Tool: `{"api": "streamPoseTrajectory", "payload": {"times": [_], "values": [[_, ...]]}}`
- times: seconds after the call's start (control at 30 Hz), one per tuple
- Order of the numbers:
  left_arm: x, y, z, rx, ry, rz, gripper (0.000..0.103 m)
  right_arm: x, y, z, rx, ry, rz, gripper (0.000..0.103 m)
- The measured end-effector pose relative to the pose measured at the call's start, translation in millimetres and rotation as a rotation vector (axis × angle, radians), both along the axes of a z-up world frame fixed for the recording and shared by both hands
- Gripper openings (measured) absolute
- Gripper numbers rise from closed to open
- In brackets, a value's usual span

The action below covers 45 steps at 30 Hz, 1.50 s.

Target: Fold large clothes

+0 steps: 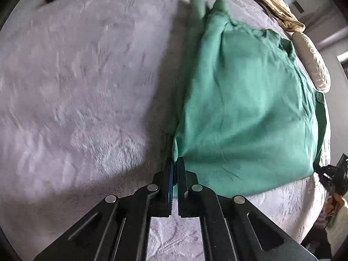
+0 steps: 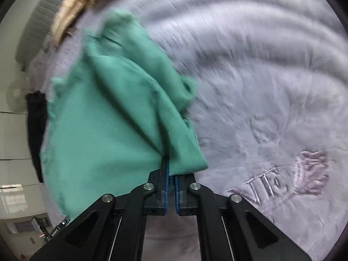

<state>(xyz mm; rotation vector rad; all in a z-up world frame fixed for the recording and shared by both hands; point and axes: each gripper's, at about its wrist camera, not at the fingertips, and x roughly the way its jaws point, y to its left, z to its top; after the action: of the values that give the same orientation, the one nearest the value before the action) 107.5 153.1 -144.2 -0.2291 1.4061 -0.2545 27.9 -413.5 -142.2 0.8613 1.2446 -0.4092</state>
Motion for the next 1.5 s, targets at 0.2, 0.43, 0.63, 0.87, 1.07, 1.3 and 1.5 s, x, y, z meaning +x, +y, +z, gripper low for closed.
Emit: {"api": "streamPoseTrajectory", "payload": {"times": [0.2, 0.43, 0.63, 0.87, 1.07, 1.3, 1.5], "values": [[-13, 19, 31, 0.097, -0.012, 0.013, 0.005, -24, -11, 23, 0.007, 0.012, -0.034, 0.011], [20, 15, 77, 0.089, -0.158, 0.033, 0.005, 9, 13, 82, -0.117, -0.156, 0.085, 0.012], [78, -47, 47, 0.141, -0.162, -0.023, 0.005, 75, 21, 62, -0.147, -0.143, 0.167, 0.012], [85, -50, 21, 0.175, -0.120, -0.013, 0.005, 69, -20, 33, -0.149, -0.089, 0.112, 0.005], [71, -42, 33, 0.213, -0.119, -0.030, 0.005, 53, -33, 42, -0.126, -0.092, 0.072, 0.006], [48, -40, 49, 0.217, -0.108, 0.006, 0.005, 34, -29, 52, -0.101, -0.063, 0.047, 0.010], [19, -40, 56, 0.251, -0.085, -0.012, 0.006, 10, -16, 64, -0.080, -0.043, 0.045, 0.010]]}}
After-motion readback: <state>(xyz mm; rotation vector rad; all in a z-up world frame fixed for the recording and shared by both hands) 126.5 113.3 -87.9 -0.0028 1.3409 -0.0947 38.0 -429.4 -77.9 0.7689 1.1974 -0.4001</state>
